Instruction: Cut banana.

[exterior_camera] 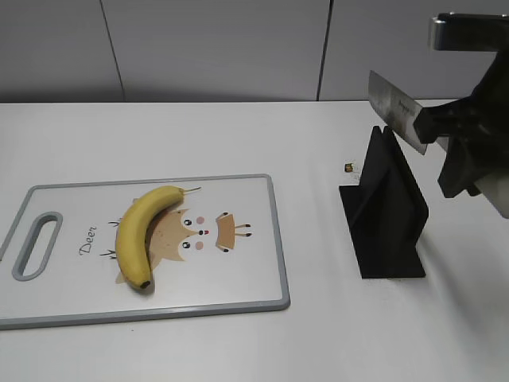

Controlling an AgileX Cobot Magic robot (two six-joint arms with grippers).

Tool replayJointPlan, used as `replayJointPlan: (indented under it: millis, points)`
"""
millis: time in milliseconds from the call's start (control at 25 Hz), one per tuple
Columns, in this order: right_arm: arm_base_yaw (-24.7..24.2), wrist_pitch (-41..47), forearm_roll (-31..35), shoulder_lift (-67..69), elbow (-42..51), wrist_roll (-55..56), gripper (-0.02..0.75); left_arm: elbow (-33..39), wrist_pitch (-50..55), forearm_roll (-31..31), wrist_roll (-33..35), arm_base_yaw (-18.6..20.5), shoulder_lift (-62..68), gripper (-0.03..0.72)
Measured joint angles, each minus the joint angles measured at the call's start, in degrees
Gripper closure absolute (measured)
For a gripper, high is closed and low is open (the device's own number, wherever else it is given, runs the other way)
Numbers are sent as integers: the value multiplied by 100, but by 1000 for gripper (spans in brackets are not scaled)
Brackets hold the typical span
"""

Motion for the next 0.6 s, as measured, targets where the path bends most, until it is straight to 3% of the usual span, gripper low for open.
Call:
replayJointPlan:
  millis: [360,600]
  points:
    - [0,-34,-102,-438,0,-46,575,0,0,-95,27,0,0,104]
    - [0,8,-122,-452,-282,-1102,575,-143,-242,-160,600,0,191,127]
